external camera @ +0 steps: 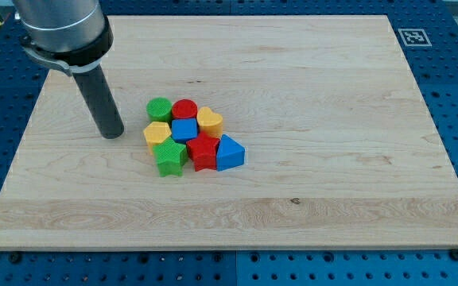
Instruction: Move your arm towards the green star
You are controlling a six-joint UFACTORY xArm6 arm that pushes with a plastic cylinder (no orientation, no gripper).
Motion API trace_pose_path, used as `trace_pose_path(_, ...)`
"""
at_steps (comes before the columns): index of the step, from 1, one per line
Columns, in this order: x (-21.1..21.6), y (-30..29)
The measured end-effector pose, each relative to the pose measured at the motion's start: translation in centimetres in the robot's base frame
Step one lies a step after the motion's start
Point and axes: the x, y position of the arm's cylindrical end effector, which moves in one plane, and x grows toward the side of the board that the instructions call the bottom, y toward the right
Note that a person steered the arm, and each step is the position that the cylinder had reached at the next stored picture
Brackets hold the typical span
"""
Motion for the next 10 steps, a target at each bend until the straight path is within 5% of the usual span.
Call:
trace_pose_path(7,0.9,1.2)
trace_pose_path(10,7.0,1.6)
